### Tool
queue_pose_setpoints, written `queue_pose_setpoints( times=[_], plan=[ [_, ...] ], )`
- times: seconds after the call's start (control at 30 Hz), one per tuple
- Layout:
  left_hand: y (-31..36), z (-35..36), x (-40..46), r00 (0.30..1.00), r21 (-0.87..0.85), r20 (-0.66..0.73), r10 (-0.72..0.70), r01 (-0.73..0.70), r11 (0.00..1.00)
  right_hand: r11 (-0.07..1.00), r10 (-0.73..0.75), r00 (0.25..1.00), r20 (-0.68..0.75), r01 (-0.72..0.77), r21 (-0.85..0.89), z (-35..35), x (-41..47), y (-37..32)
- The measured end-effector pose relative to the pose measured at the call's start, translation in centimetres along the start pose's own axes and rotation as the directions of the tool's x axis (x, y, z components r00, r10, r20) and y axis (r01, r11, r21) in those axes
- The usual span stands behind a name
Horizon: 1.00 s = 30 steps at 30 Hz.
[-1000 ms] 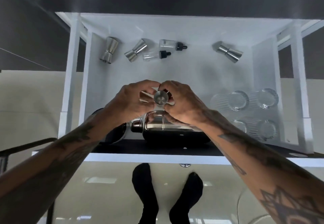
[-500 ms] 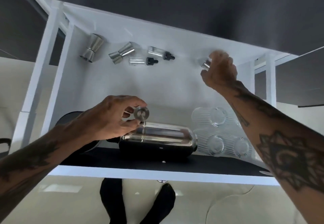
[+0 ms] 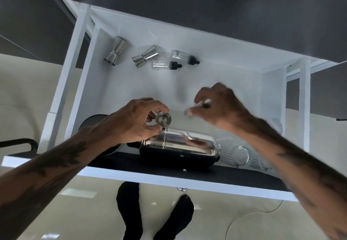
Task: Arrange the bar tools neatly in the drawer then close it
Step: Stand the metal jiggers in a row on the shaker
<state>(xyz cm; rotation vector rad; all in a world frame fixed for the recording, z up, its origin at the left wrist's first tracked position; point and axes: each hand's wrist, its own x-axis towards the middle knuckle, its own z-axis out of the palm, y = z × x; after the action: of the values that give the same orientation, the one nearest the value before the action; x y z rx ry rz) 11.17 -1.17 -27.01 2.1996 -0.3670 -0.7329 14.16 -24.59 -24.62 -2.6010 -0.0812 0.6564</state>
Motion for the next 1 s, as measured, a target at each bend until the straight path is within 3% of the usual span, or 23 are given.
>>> queue_pose_setpoints(
  times=[0.23,0.37,0.7,0.73,0.8,0.87,0.93,1.0],
  plan=[
    [0.2,0.2,0.0,1.0,0.012,-0.024,0.017,-0.017,1.0,1.0,0.021,0.995,0.093,-0.02,-0.007,4.0,-1.6,-1.5],
    [-0.4,0.7,0.1,0.998,0.013,-0.057,0.026,-0.025,1.0,0.998,-0.063,0.988,0.14,0.065,-0.006,4.2,-2.4,-1.7],
    [0.1,0.2,0.0,1.0,0.029,-0.006,0.018,-0.018,0.999,0.99,-0.125,0.988,0.088,0.118,0.082,3.9,-2.9,-1.2],
    [0.2,-0.4,0.0,0.999,0.031,-0.034,0.025,-0.024,0.999,0.99,-0.11,0.99,0.086,0.101,0.101,3.7,-2.8,-1.1],
    [-0.2,-2.7,0.6,0.973,0.002,-0.229,0.017,-0.017,1.0,0.985,-0.079,0.996,0.028,0.073,0.156,2.8,-2.3,-1.0],
    [-1.3,-5.5,2.1,0.891,0.044,-0.453,-0.002,0.024,0.999,0.983,-0.041,0.995,-0.093,0.057,0.172,1.8,-0.9,-1.1],
    [-2.8,-7.9,4.1,0.826,0.256,-0.563,0.009,0.164,0.953,0.987,-0.026,0.972,-0.235,0.061,0.146,0.9,1.7,-2.0],
    [-4.3,-9.3,6.1,0.824,0.513,-0.566,0.025,0.329,0.793,0.991,-0.048,0.945,-0.322,0.085,0.102,0.7,5.3,-3.7]
  ],
)
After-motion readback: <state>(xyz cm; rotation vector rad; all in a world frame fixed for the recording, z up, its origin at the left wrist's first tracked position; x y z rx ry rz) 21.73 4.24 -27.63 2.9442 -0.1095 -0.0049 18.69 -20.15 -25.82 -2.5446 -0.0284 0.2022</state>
